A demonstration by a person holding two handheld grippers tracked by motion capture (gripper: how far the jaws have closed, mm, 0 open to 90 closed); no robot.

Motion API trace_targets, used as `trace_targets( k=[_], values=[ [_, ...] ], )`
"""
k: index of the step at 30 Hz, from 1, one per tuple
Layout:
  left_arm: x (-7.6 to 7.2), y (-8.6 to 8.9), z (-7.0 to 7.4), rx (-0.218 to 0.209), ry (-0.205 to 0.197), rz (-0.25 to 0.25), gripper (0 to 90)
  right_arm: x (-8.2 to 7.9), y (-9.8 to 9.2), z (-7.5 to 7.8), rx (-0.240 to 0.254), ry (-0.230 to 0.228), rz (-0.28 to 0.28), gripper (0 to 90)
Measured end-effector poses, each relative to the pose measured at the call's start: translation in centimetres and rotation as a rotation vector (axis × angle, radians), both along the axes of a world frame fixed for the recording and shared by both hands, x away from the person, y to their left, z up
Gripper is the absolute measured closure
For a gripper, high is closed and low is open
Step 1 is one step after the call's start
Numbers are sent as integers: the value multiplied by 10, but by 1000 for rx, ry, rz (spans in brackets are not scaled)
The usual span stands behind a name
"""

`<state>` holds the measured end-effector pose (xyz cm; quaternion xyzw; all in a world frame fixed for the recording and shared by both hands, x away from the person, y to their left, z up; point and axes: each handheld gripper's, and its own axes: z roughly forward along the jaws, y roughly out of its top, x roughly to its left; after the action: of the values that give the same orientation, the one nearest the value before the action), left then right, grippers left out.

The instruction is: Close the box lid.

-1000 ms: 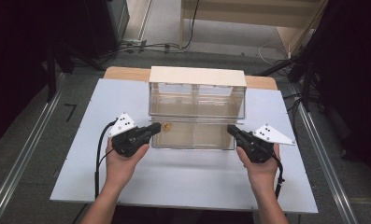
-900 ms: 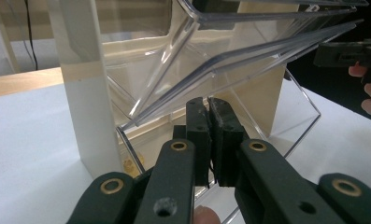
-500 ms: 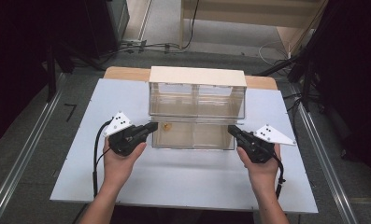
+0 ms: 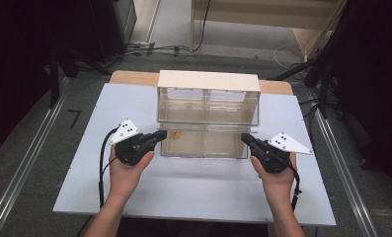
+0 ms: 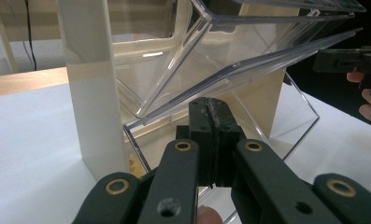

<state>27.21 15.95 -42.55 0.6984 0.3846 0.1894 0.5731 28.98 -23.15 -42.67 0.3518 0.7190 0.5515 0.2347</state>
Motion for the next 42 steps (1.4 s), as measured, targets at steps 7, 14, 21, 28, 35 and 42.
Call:
trace_targets(
  k=[7, 14, 21, 28, 35, 42],
  values=[
    [0, 0, -3, 8, 4, -4, 900, -2, -1, -1, -9, 8, 1, 858],
    [-4, 0, -5, 28, 13, -18, 900, -5, -4, 0, -4, 20, -6, 862],
    [-8, 6, -11, 36, 39, -27, 875, -6, -5, -2, -14, 48, 1, 871],
    [-10, 8, -13, 42, 53, -45, 876, -6, -5, -6, -30, 70, 18, 874],
    [-10, 11, -14, 38, 63, -59, 878, -4, -5, -11, -39, 97, 20, 874],
    [-10, 14, -14, 33, 69, -80, 881, -4, -6, -13, -48, 107, 20, 874]
  ],
)
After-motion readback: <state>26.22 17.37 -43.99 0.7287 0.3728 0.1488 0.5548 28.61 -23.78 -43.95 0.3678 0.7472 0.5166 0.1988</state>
